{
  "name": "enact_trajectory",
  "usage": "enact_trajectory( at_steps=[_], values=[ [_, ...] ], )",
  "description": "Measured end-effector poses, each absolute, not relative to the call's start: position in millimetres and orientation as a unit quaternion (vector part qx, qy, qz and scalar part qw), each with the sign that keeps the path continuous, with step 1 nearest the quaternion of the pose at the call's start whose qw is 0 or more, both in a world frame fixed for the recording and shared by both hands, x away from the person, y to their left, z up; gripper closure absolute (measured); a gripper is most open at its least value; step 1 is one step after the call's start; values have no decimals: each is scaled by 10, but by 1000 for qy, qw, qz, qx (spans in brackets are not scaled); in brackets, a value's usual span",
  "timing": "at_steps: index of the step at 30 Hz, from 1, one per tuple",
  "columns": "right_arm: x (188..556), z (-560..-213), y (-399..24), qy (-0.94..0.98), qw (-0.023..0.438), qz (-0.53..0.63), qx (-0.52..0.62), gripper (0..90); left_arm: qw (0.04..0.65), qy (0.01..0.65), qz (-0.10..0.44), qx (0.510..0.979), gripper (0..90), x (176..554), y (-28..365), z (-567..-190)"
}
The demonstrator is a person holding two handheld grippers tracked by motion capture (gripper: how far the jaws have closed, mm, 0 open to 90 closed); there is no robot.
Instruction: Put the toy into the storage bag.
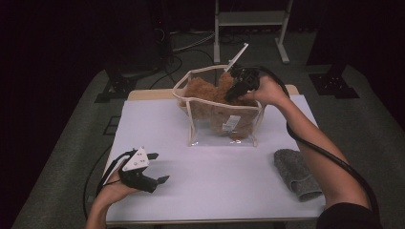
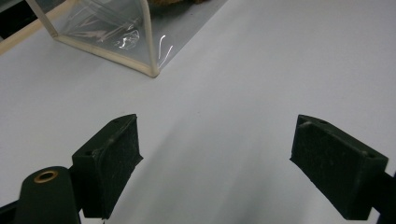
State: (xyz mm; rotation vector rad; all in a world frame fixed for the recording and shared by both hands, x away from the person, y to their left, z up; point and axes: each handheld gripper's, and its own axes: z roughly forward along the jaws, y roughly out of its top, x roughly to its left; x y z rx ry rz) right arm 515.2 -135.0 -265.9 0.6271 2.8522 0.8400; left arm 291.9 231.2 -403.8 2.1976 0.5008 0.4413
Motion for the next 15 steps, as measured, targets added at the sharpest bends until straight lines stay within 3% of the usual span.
enact_trajectory(
  at_steps=[8, 15],
  values=[
    [5009, -2495, -1688, 911, 45, 347, 220, 521, 410, 198, 176, 873, 143, 2918, 2303, -4043],
    [4835, -2397, -1914, 901, 50, 369, 225, 484, 413, 198, 177, 871, 142, 2916, 2320, -4028]
  ],
)
